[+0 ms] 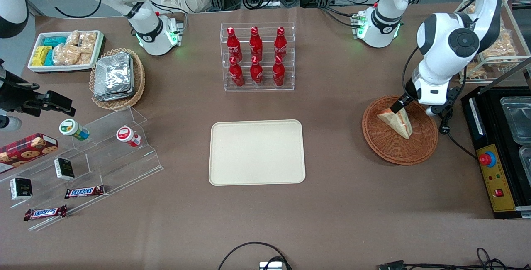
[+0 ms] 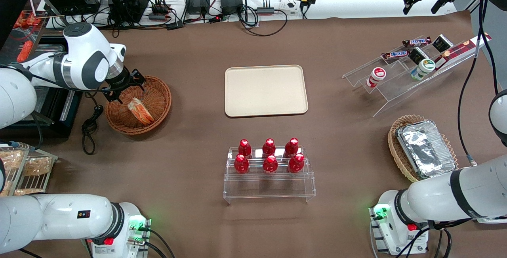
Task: Place sandwich from basket to tray
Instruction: 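Lower the open left gripper around the sandwich's upright edge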
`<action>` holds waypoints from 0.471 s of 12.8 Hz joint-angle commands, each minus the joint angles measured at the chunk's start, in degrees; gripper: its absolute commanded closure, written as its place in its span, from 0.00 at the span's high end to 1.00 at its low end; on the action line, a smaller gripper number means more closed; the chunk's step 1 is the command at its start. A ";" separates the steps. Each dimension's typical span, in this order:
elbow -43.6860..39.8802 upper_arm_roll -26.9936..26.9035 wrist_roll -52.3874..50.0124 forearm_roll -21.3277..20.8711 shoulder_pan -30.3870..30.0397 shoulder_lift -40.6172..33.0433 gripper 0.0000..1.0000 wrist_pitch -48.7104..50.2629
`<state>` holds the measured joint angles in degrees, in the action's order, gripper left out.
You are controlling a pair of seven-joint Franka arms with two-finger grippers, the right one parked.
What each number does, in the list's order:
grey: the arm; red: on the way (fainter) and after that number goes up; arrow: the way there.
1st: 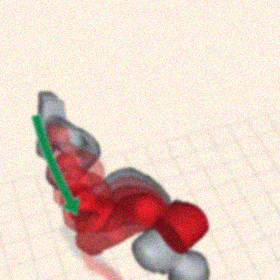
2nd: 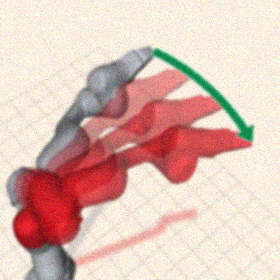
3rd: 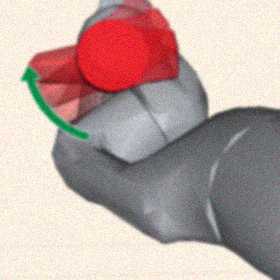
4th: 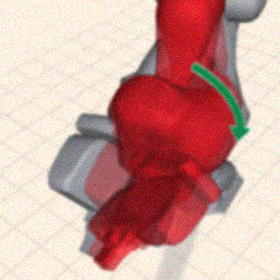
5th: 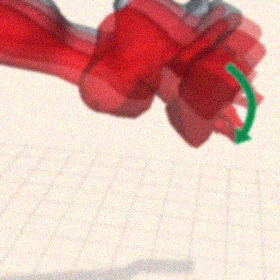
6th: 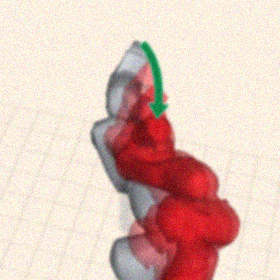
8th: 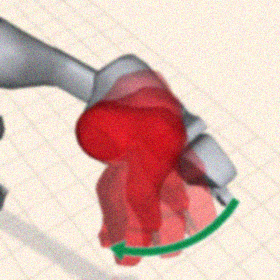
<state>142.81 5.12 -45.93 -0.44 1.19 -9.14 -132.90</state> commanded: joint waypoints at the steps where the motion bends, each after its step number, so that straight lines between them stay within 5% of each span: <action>1: 2.46 0.24 -3.02 0.00 -0.22 1.14 1.00 -4.54; 6: 3.70 0.24 -6.01 0.00 -0.22 4.13 1.00 -9.13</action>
<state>145.44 5.12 -50.38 -0.41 1.17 -5.38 -139.89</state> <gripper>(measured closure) 0.000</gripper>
